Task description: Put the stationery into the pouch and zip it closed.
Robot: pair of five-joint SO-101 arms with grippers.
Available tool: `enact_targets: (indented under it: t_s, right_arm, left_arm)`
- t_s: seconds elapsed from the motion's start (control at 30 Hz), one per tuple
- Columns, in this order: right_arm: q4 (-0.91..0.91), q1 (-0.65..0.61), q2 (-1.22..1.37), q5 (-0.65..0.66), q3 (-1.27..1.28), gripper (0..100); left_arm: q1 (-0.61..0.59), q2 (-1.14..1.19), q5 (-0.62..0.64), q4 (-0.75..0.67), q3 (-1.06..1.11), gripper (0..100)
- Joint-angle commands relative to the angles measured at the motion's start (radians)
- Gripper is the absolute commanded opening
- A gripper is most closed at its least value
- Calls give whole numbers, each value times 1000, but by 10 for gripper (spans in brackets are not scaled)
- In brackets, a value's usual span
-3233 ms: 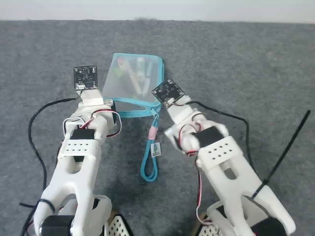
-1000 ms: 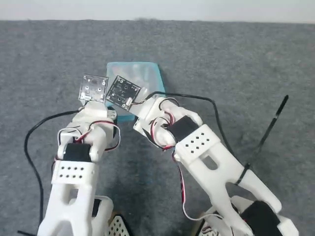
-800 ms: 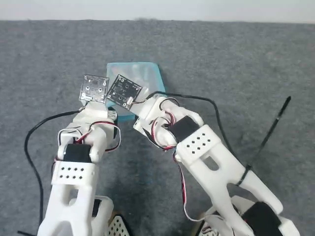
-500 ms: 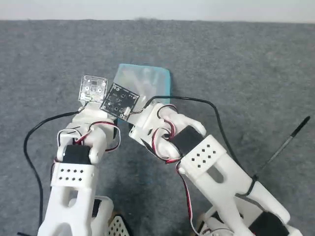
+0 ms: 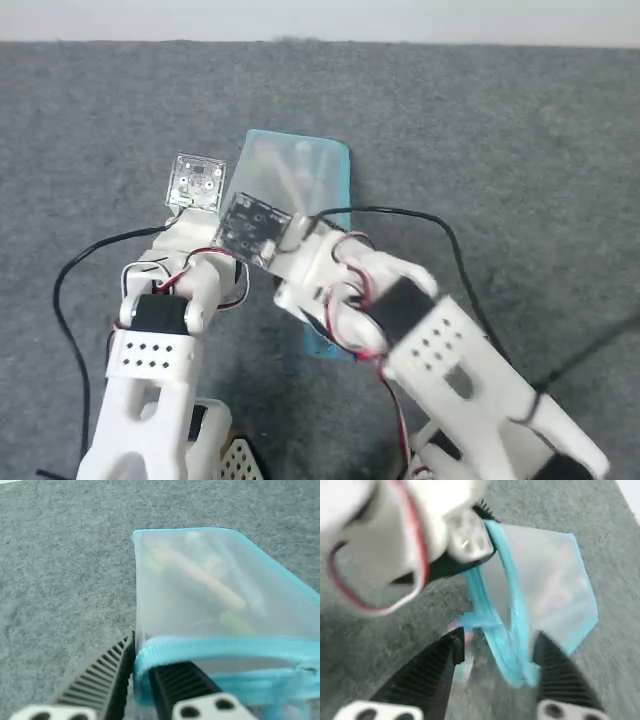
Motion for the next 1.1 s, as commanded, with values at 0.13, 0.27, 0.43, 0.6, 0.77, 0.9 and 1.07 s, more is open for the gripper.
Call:
enact_targets:
  t_s: [0.13, 0.27, 0.43, 0.6, 0.77, 0.9, 1.07]
  right_arm:
    - [67, 107, -205, 133, 89, 281]
    - [-91, 179, -137, 206, 227, 281]
    - [-213, 183, -5, 273, 245, 282]
    - [-349, 183, 130, 282, 244, 282]
    - [-440, 194, 214, 276, 218, 275]
    - [-441, 231, 220, 272, 150, 125]
    - [-440, 282, 220, 157, 86, 1]
  left_arm:
    - [12, -25, 0, 3, -27, 9]
    - [12, -25, -2, 5, -28, 9]
    - [14, -28, -2, 20, -28, 9]
    - [17, -26, -2, 23, -28, 9]
    - [20, -26, -2, 23, -27, 9]
    - [20, -26, -2, 20, -24, 9]
    - [21, -34, -3, 20, -22, 11]
